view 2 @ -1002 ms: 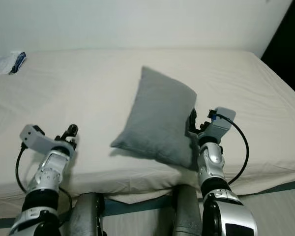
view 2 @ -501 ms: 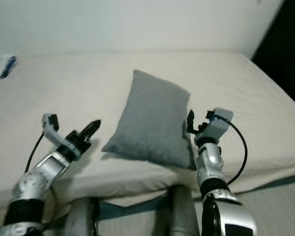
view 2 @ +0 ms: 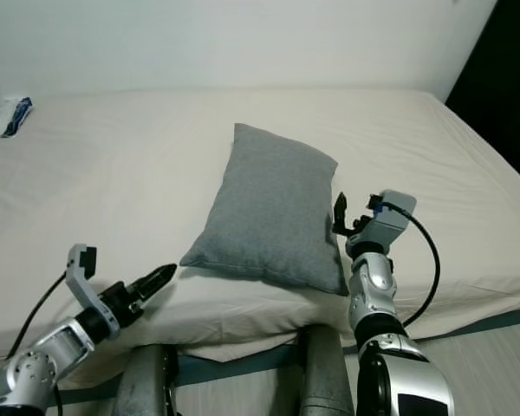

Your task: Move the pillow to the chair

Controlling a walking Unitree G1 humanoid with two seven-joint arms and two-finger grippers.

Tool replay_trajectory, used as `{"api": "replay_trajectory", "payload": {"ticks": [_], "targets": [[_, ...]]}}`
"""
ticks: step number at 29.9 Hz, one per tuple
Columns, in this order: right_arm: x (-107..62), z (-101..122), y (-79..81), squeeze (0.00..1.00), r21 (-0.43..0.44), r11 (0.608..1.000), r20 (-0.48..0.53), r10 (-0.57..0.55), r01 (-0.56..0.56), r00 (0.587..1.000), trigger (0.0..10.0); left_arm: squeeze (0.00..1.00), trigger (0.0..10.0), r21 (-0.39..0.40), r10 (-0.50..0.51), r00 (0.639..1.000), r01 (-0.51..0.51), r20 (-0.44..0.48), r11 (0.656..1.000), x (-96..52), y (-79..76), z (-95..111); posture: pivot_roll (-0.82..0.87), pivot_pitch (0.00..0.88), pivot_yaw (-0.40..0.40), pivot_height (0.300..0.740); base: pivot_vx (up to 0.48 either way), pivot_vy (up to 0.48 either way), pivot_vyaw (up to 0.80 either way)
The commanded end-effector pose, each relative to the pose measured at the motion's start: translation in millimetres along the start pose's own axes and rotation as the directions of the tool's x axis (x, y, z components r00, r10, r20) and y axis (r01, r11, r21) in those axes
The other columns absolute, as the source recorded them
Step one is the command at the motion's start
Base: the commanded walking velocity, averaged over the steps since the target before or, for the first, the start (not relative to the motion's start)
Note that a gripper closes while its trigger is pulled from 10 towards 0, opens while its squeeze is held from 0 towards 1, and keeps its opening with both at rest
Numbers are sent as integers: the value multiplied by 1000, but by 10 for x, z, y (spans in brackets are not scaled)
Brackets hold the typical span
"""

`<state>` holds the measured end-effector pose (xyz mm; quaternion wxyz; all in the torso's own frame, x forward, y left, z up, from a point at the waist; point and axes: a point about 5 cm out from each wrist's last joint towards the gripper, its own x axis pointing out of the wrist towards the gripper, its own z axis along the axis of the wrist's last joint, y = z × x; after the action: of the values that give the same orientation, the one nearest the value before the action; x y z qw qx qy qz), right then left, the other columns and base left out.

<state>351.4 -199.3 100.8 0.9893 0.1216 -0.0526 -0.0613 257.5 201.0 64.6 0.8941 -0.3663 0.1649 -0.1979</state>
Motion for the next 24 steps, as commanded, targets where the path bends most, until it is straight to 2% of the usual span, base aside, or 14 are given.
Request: {"api": "replay_trajectory", "payload": {"ticks": [1,2,3,7,9,12,13,18,24], "targets": [[-28,-47,-8,0,-3,1000,-18,0,0,1000,10000,1000,10000,6,14,1000,-14,5,1000,46,-38,-52,100,91,-87,560,0,0,0],[-28,-47,-8,0,-3,1000,-18,0,0,1000,10000,1000,10000,6,14,1000,-14,5,1000,46,-38,-52,100,91,-87,560,0,0,0],[-25,-44,-3,0,-3,1000,-17,2,-2,1000,10000,0,10000,-1,16,1000,-16,18,1000,88,-73,-83,97,92,-87,560,0,0,0],[-24,-42,-2,0,-2,1000,-17,4,-4,1000,10000,0,10000,-30,-6,999,7,40,1000,178,-162,-154,97,92,-89,560,0,0,0],[-24,-42,-2,0,-2,1000,-17,4,-4,1000,10000,0,10000,-30,-6,999,7,40,1000,178,-162,-154,97,92,-89,560,0,0,0],[-27,-47,1,0,-1,1000,-18,5,-5,1000,10000,0,10000,-77,-46,998,50,53,996,329,-320,-258,95,93,-86,560,0,0,0],[-27,-47,1,0,-1,1000,-18,5,-5,1000,10000,0,10000,-77,-46,998,50,53,996,329,-320,-258,95,93,-86,560,0,0,0],[-35,-62,29,0,2,1000,-19,14,-14,1000,10000,0,10000,-63,20,988,-10,154,998,580,-431,-248,88,95,-85,560,0,0,0],[-51,-84,54,0,2,1000,-22,26,-26,999,10000,0,10000,-66,44,976,-30,215,997,751,-528,-167,83,95,-79,560,0,0,0]]}}
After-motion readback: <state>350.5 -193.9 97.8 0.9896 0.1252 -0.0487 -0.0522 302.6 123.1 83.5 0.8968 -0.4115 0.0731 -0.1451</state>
